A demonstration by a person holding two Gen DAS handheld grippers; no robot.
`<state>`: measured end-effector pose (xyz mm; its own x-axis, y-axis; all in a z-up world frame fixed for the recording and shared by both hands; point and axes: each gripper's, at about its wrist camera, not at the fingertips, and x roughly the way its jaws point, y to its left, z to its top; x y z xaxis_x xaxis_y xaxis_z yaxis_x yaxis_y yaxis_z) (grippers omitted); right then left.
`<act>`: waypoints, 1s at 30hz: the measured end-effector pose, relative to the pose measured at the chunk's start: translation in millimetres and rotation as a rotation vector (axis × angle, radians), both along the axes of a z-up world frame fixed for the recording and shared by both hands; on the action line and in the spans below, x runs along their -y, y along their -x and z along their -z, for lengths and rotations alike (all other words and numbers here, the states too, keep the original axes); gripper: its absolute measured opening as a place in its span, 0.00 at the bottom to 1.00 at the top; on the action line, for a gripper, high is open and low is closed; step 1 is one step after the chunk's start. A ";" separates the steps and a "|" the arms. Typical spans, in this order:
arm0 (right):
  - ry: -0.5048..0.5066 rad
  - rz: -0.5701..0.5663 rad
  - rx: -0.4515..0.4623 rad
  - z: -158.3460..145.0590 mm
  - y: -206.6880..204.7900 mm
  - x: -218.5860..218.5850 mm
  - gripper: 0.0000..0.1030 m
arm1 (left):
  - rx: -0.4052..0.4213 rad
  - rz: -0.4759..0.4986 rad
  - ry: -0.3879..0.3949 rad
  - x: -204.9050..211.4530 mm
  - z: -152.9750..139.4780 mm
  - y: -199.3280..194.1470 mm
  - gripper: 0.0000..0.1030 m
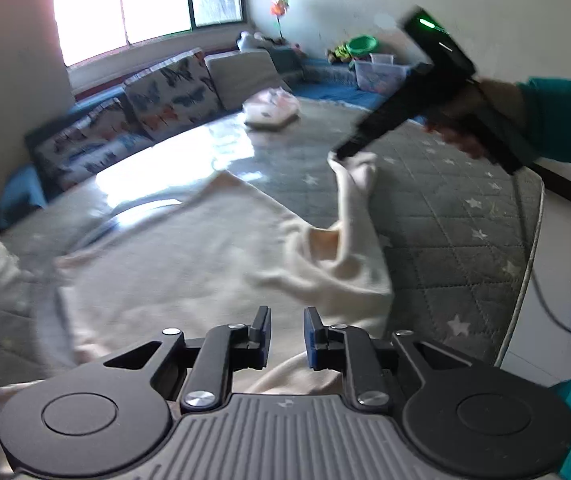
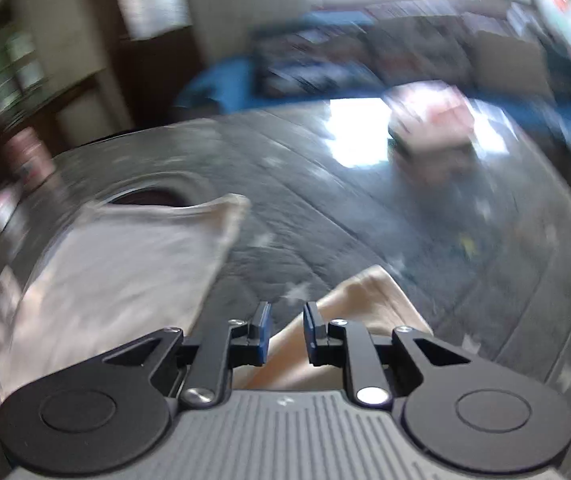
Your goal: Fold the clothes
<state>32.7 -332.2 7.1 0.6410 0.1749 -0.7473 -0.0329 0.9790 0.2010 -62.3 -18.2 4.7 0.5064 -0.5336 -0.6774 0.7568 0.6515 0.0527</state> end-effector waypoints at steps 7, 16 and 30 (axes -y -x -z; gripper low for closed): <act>0.060 0.146 -0.132 36.5 -38.8 -3.5 0.18 | -0.089 0.036 -0.003 39.7 33.9 -6.7 0.19; 0.095 0.076 0.010 10.0 -15.8 -5.0 0.02 | -0.120 0.057 0.011 43.8 41.9 -2.3 0.22; 0.170 0.249 0.015 27.2 63.8 61.0 0.08 | -0.120 0.108 0.011 46.0 42.0 3.9 0.33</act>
